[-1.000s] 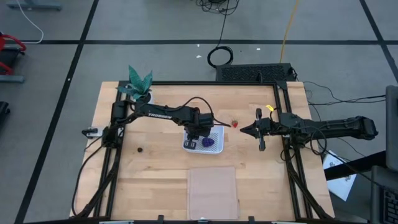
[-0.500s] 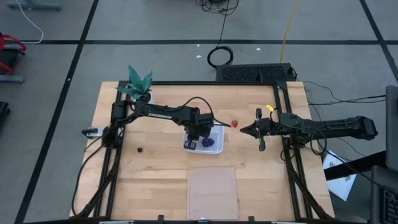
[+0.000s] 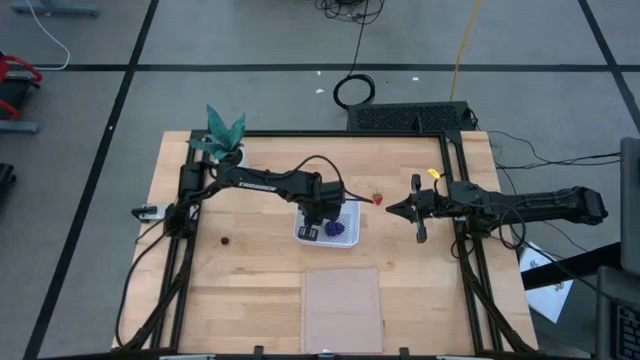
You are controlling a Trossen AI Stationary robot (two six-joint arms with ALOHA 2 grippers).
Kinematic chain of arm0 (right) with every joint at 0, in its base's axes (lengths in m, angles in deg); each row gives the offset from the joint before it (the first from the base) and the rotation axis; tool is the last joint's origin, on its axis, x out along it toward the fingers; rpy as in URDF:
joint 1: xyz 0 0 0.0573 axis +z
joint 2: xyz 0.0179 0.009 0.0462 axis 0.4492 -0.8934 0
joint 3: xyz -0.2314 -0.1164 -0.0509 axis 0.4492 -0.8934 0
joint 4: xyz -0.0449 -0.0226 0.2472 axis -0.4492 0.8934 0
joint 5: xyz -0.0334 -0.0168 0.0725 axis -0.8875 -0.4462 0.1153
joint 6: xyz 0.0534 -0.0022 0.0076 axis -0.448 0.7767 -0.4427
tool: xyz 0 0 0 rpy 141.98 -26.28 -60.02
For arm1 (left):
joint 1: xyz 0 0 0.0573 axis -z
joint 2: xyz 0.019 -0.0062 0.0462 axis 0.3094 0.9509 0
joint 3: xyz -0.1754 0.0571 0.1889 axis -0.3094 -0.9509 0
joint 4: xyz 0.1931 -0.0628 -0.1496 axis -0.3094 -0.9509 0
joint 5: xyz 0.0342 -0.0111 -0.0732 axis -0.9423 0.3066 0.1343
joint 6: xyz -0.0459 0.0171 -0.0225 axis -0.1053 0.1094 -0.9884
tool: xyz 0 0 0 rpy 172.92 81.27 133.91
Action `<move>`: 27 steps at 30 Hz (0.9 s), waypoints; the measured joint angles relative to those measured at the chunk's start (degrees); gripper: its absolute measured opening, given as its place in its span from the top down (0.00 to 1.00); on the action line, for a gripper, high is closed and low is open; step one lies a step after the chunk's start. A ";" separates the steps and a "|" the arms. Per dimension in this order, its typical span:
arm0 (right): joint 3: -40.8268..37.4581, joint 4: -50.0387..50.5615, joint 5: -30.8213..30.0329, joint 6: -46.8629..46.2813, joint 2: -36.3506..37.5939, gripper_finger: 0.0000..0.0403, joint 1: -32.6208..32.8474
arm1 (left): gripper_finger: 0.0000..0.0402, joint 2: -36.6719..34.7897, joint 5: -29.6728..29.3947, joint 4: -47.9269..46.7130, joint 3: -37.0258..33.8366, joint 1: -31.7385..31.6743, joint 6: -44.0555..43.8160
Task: Pick and placing Produce into tupperware
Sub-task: Put the red cherry into the white bin
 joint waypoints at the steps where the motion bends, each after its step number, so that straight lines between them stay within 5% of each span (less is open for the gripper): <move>1: 0.00 0.00 0.00 -0.02 0.00 1.00 -0.01 | 0.92 0.00 -0.12 0.01 0.00 -0.03 0.01; 18: 0.01 0.00 0.00 -0.02 0.00 1.00 -0.01 | 0.92 -0.02 -2.40 0.18 -0.79 0.19 -1.11; 27: 0.00 0.00 0.00 -0.02 0.01 1.00 0.00 | 0.77 -0.02 -1.86 0.20 -0.79 0.93 -1.49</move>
